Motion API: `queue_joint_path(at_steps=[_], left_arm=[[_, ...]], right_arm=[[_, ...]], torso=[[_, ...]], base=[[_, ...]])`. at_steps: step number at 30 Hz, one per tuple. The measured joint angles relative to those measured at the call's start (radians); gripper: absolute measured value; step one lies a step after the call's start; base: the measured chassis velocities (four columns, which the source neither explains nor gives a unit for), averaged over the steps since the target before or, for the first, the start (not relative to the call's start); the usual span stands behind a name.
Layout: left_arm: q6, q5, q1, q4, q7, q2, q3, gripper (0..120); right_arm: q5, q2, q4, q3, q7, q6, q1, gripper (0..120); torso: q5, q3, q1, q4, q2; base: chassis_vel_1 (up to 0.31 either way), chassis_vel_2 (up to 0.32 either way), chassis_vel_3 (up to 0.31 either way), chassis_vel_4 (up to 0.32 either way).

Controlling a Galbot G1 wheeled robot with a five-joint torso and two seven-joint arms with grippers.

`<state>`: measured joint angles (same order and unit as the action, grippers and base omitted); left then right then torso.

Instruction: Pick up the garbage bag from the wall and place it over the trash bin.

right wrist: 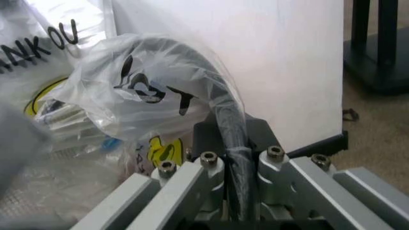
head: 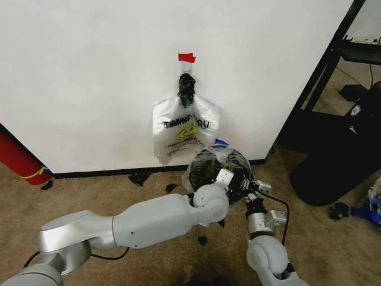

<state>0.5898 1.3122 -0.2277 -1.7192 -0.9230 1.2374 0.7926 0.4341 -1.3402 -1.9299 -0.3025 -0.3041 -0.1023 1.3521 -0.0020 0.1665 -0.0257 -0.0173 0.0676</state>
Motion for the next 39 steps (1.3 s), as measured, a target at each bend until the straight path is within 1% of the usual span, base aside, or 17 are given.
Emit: queue_joint_path(at_steps=[4,7,9,14,18,23,30,35,39], left_arm=[[-0.001,-0.002,0.023,0.006,0.000,0.008,-0.006,0],[0.001,-0.028,0.029,0.056,-0.010,0.035,0.008,0],[0.010,-0.052,0.025,0.087,-0.038,0.052,0.020,0],[0.017,-0.067,0.016,0.126,-0.059,0.078,0.042,0],[0.004,-0.072,0.012,0.154,-0.052,0.101,0.043,0],[-0.040,-0.077,0.012,0.177,0.000,0.121,0.040,0],[-0.046,-0.072,0.012,0.171,0.046,0.115,0.046,0],[-0.046,-0.056,0.005,0.133,0.063,0.077,0.046,0],[-0.049,-0.073,0.008,0.132,0.060,0.066,0.039,0]], right_arm=[[0.001,0.002,0.000,-0.001,-0.001,-0.001,-0.003,1],[0.002,-0.001,-0.008,0.002,-0.001,-0.001,-0.003,1],[0.003,-0.002,-0.017,0.004,-0.001,-0.001,0.000,1],[0.006,0.002,-0.029,0.004,0.001,-0.001,0.006,1],[0.006,0.003,-0.032,0.009,0.007,-0.001,0.010,1],[0.010,-0.001,-0.028,0.020,0.016,-0.002,0.012,1],[0.031,-0.005,-0.027,0.027,0.017,-0.001,0.010,1],[0.035,0.000,-0.023,0.024,0.013,0.001,0.008,1],[0.034,0.002,-0.023,0.023,0.013,0.001,0.008,1]], torso=[[0.0001,0.000,0.000,-0.0001,0.000],[0.0001,0.000,0.000,-0.0002,0.000],[0.0002,0.000,0.000,-0.0002,0.000],[0.0001,0.000,0.000,-0.0001,0.000],[0.0001,0.000,0.000,-0.0002,0.000],[0.0001,0.000,0.000,-0.0002,0.000],[0.0001,0.000,0.000,-0.0002,0.000],[-0.0001,0.000,0.000,-0.0001,0.000],[-0.0001,0.000,0.000,-0.0001,0.000]], base=[[0.000,0.000,0.000,0.000],[0.000,0.000,0.000,0.000],[0.000,0.000,0.000,0.000],[0.000,0.000,0.000,0.000],[0.000,0.000,0.000,0.000],[0.000,0.000,0.000,0.000],[0.000,0.000,0.000,0.000],[0.000,0.000,0.000,0.000],[0.000,0.000,0.000,0.000]])
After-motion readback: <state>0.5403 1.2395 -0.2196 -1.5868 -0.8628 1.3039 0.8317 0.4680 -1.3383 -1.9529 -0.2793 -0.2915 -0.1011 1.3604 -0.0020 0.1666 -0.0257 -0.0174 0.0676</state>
